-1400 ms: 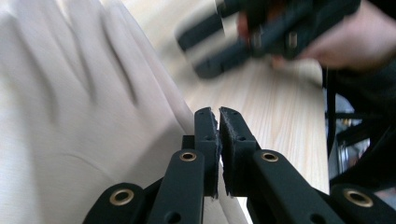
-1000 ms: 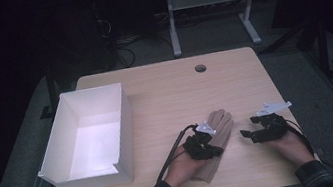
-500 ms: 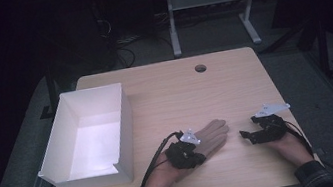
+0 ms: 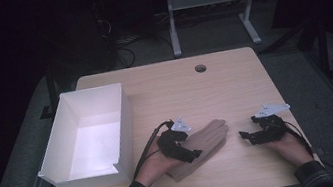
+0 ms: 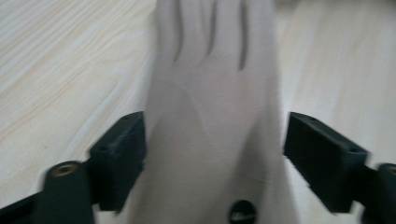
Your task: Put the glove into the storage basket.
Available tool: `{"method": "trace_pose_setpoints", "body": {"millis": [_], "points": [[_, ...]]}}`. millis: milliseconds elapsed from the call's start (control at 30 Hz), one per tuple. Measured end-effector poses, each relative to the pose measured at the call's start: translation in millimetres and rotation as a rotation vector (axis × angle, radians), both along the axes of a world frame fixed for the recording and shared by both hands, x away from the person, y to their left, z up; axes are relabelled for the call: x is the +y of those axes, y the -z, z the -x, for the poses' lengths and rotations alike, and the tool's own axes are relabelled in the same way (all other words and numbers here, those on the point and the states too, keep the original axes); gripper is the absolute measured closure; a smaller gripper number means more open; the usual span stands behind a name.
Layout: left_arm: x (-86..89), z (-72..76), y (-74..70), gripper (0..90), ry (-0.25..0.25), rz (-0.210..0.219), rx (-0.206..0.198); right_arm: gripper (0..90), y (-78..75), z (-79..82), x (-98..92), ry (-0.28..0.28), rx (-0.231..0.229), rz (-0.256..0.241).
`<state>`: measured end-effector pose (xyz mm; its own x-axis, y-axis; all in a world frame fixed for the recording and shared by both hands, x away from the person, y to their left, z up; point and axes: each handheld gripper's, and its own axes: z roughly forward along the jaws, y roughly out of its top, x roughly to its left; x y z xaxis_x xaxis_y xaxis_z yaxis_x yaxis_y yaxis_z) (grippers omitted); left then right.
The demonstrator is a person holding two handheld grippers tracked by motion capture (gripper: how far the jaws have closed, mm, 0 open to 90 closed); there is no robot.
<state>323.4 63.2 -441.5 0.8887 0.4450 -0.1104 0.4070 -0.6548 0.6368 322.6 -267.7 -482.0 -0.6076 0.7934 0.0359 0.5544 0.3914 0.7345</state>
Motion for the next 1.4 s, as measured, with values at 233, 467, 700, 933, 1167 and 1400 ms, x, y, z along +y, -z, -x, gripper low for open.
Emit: {"method": "trace_pose_setpoints", "body": {"millis": [233,467,700,933,1167,1400], "points": [[-10.3,3.6,11.4,13.4,0.021,-0.052,-0.026,20.8,0.0,0.0,0.2,0.000,0.001,-0.001],[-17.8,10.0,20.7,12.9,0.040,-0.114,-0.058,20.8,0.0,0.1,0.2,0.000,0.001,-0.001],[-17.2,10.7,20.5,20.0,0.042,-0.105,-0.047,20.7,0.0,0.1,0.4,0.001,0.001,0.000],[-18.9,18.4,14.9,50.5,0.105,-0.094,-0.040,20.7,0.0,0.2,0.5,0.002,0.003,-0.002],[-18.8,17.2,13.1,63.6,0.092,-0.074,0.007,20.7,0.0,0.3,0.6,0.003,0.001,0.000],[-11.0,11.4,1.3,64.5,0.088,-0.048,0.049,20.7,-0.3,0.7,0.8,0.004,0.007,0.001]]}}
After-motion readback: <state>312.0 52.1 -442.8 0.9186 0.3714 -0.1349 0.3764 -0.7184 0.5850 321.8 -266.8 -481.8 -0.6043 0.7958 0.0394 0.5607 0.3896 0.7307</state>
